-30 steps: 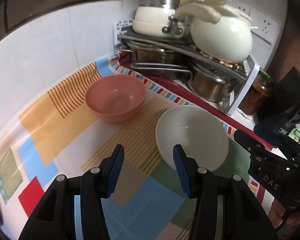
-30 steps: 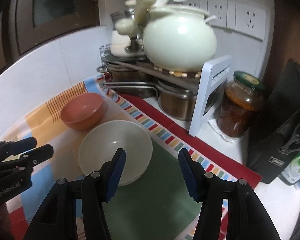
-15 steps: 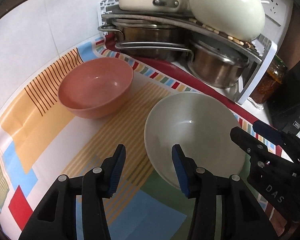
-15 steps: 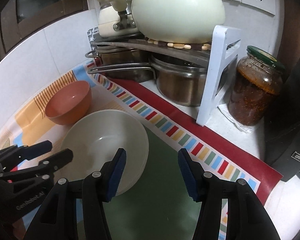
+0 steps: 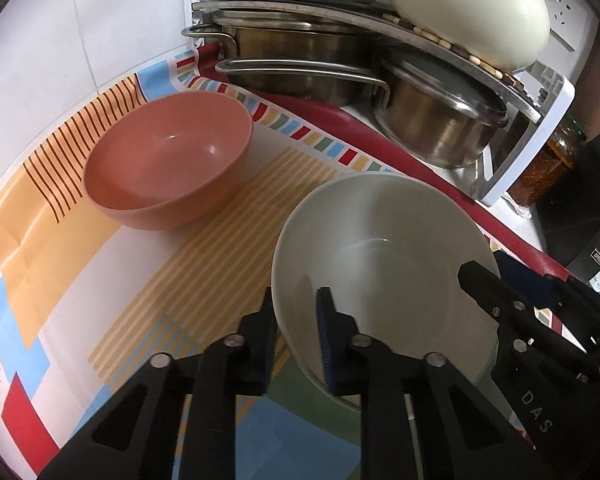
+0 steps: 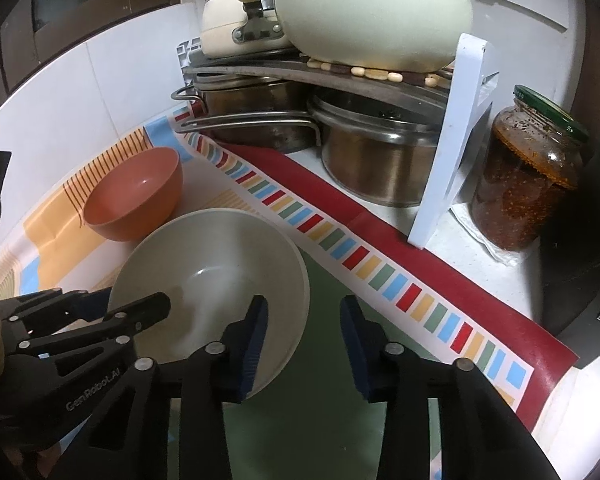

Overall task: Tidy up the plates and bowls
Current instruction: 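Close both grippers on the white bowl's rim, then lift the white bowl with both grippers and carry it toward the plate stack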

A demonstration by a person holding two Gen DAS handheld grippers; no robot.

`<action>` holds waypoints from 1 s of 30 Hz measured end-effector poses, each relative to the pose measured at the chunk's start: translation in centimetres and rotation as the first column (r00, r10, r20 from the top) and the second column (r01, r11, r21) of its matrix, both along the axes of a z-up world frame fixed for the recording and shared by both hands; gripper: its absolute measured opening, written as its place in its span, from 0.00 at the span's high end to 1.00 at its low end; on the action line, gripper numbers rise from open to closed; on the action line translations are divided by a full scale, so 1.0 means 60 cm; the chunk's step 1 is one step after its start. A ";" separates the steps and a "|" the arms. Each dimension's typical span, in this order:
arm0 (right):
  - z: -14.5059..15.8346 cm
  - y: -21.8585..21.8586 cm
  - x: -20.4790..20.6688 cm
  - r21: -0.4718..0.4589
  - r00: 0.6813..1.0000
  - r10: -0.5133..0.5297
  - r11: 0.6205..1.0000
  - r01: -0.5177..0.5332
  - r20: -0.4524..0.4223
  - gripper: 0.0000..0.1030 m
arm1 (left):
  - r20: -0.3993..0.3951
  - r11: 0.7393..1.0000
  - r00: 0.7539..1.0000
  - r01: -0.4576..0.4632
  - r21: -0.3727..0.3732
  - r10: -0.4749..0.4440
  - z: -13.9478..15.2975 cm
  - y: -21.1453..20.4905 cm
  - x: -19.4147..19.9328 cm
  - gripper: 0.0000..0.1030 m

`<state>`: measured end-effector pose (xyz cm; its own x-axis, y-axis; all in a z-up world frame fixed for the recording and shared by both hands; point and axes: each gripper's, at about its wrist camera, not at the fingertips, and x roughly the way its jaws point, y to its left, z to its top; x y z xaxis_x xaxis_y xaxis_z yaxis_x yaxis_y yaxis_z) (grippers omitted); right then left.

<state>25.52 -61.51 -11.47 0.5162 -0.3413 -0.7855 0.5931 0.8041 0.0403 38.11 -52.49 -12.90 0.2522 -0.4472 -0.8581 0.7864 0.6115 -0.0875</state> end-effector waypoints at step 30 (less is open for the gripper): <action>0.077 0.111 -0.014 -0.038 0.986 0.152 0.988 -0.150 0.066 0.84 | 0.027 0.981 0.982 -0.184 -0.066 0.186 0.095 0.185 -0.036 0.84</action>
